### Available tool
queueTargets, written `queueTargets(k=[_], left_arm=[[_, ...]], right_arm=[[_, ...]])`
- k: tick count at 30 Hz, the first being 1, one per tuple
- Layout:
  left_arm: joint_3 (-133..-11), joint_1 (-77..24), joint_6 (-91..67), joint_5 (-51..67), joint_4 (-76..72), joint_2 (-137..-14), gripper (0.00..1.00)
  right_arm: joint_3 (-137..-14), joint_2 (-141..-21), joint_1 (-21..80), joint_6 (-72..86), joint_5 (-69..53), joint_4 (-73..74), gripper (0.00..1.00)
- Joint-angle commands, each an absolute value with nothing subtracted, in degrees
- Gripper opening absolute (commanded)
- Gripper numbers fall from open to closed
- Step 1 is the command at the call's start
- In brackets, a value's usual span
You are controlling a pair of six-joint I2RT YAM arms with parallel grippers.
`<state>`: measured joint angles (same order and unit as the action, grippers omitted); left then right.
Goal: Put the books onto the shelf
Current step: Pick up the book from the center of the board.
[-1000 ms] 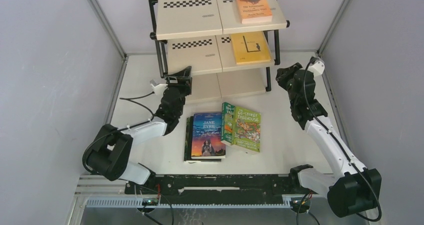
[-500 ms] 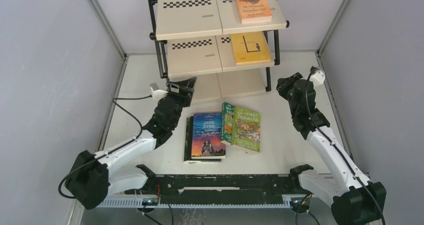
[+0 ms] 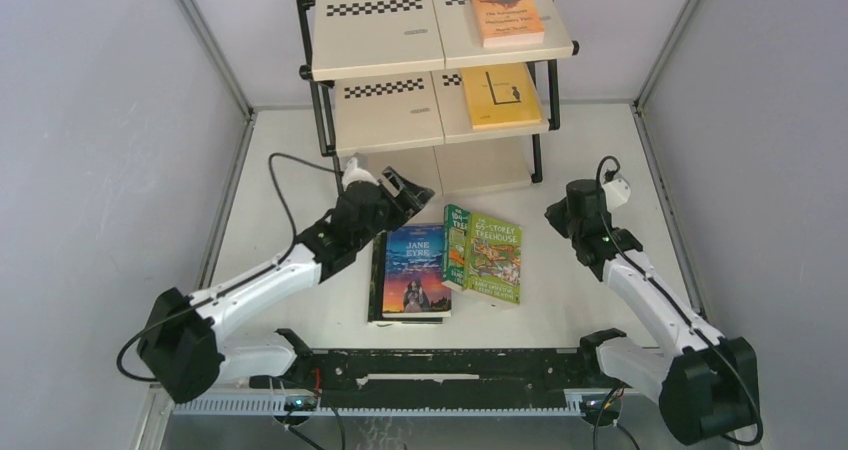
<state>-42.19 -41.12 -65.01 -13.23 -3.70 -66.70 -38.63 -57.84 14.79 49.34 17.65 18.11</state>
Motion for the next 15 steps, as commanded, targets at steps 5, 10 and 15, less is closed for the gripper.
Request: queueTargets(k=[5,10,15], left_arm=[[-60.75,-43.46,-52.74,0.97,11.86,-79.16,0.79],[-67.76,-44.43,-48.79,4.2,18.06,-84.78,0.79],[-72.66,-44.5,-45.3,5.6,24.28,-87.99,0.79]], right_arm=[[-35.47,-65.44,13.01,58.75,8.9,18.39,0.29],[-32.25,-68.55,12.25,64.23,5.91,16.1,0.28],[-31.02,-71.59,12.4,68.74,4.6,15.42,0.27]])
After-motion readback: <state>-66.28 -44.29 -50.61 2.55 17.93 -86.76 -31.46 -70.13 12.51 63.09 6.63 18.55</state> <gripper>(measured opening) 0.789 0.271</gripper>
